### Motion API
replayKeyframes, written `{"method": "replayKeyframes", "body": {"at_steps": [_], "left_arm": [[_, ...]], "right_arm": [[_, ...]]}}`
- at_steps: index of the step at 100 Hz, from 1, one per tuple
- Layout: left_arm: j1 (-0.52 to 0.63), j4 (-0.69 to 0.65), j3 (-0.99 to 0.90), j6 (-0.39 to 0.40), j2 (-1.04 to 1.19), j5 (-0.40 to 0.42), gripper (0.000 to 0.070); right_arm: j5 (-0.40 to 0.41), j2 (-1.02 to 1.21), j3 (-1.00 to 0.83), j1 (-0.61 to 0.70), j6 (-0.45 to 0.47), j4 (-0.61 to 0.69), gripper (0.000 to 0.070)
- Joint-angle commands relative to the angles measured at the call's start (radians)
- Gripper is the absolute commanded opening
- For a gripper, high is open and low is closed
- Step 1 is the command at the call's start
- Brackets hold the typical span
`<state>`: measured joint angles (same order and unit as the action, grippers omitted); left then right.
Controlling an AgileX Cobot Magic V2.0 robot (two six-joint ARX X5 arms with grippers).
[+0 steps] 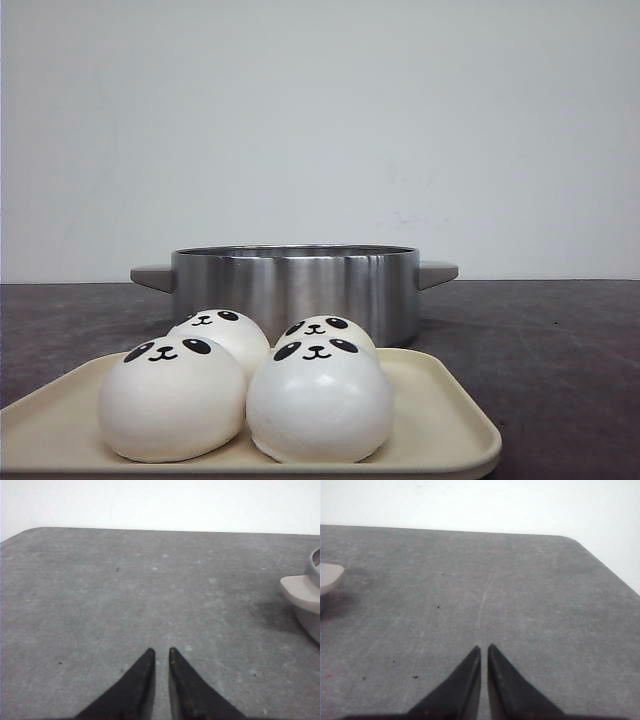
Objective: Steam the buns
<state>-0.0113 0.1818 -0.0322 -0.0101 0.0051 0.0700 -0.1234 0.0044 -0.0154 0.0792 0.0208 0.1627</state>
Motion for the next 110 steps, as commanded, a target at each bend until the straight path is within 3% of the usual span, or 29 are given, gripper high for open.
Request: {"method": "replayKeyframes", "body": {"at_steps": [1,110], "left_arm": [[-0.002,0.006,0.018,0.014,-0.001,-0.003,0.0],[-0.002,0.005,0.018,0.014,0.0,-0.003,0.0]], "right_arm": [[-0.001,-0.001,0.003,0.001,-0.01,-0.005,0.0016],[0.023,-0.001,0.003,0.002,0.01,-0.012,0.0016]]}}
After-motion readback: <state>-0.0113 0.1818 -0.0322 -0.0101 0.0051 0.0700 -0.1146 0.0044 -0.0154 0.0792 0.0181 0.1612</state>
